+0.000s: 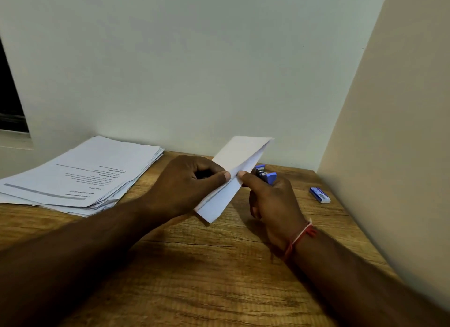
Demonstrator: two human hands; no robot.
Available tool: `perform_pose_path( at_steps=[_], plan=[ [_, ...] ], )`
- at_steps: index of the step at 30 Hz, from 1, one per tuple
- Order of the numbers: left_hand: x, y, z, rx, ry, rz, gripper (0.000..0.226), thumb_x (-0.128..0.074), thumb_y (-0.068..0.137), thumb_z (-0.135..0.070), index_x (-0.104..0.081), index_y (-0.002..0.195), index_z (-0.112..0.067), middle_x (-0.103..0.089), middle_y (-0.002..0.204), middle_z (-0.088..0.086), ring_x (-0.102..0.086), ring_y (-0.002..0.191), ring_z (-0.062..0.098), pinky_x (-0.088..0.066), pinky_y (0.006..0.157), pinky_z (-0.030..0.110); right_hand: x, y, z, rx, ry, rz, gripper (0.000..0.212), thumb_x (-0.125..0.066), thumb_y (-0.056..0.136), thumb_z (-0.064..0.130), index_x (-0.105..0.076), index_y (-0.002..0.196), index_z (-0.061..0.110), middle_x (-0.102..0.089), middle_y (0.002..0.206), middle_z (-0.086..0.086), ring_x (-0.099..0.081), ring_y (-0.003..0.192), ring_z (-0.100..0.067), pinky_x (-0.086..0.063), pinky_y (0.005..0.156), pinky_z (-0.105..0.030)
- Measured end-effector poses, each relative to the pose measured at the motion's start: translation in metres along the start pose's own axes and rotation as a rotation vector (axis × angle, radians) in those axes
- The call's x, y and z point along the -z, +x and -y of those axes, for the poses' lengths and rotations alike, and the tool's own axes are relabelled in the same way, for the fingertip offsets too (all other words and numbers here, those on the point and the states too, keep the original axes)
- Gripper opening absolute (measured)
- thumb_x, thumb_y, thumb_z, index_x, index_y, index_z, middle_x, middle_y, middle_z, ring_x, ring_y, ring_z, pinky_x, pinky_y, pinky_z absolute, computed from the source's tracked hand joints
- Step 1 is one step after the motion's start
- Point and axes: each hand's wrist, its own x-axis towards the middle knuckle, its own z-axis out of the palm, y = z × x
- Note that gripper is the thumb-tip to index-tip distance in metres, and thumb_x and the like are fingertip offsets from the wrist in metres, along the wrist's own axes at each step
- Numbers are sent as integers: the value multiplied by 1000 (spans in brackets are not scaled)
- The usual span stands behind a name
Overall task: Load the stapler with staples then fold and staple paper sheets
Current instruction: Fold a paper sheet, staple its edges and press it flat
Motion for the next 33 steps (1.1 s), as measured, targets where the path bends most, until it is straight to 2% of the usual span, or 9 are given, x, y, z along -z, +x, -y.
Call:
perform_pose_path(
  at_steps=[4,7,10,14,18,21,25,29,33],
  plan=[
    [0,-1,2,57,-58,-11,11,-84,99,-30,-90,90,-29,-84,91,-23,-75,89,-3,-48,68,6,1,1,4,-39,49,-16,21,-73,103,27,-83,91,14,-61,73,-30,-40,49,-20,-35,48,-31],
    [1,0,3,29,-5,12,13,-84,99,-32,-89,87,-34,-83,89,-24,-76,89,1,-52,69,10,3,1,2,-15,17,19,25,-70,105,31,-85,93,15,-58,69,-21,-38,53,-23,-37,46,-30],
    [1,1,3,-59,98,46,15,-85,97,-35,-85,86,-45,-81,91,-30,-75,89,4,-57,74,25,1,1,2,-19,58,13,34,-74,102,43,-84,100,10,-59,80,-38,-37,51,-23,-33,44,-30],
    [0,1,6,-156,95,85,10,-88,95,-34,-88,90,-42,-80,86,-25,-74,83,9,-61,72,37,3,0,2,-48,83,10,27,-78,99,32,-80,102,5,-67,57,-4,-50,40,-4,-41,42,-18],
    [0,2,10,-215,81,80,9,-89,94,-26,-90,91,-35,-81,86,-22,-76,82,9,-61,69,34,6,7,-4,-89,100,13,17,-77,100,25,-83,109,12,-75,93,-34,-38,46,-14,-31,44,-26],
    [0,3,12,-238,78,54,11,-89,94,-25,-89,90,-36,-80,86,-23,-76,83,9,-59,70,31,9,9,-4,-107,147,42,24,-75,101,25,-80,118,9,-79,76,-7,-34,51,-17,-29,49,-29],
    [-1,4,12,-257,59,35,13,-89,95,-27,-88,91,-39,-80,86,-21,-76,84,11,-62,72,43,11,9,-3,-98,152,113,22,-78,99,31,-82,114,16,-84,104,-12,-34,56,-19,-28,53,-30],
    [-3,5,13,-286,51,20,6,-87,96,-34,-91,96,-30,-81,87,-15,-76,83,14,-60,71,46,10,7,-4,-92,113,162,29,-88,85,40,-86,107,22,-46,65,-14,-26,54,-23,-26,50,-30],
    [-4,6,14,-285,58,-12,3,-88,95,-29,-90,94,-28,-81,84,-13,-76,82,13,-61,71,41,14,10,-7,-97,162,212,26,-87,88,23,-85,114,21,-41,56,-5,-22,53,-22,-19,54,-35]
  ],
)
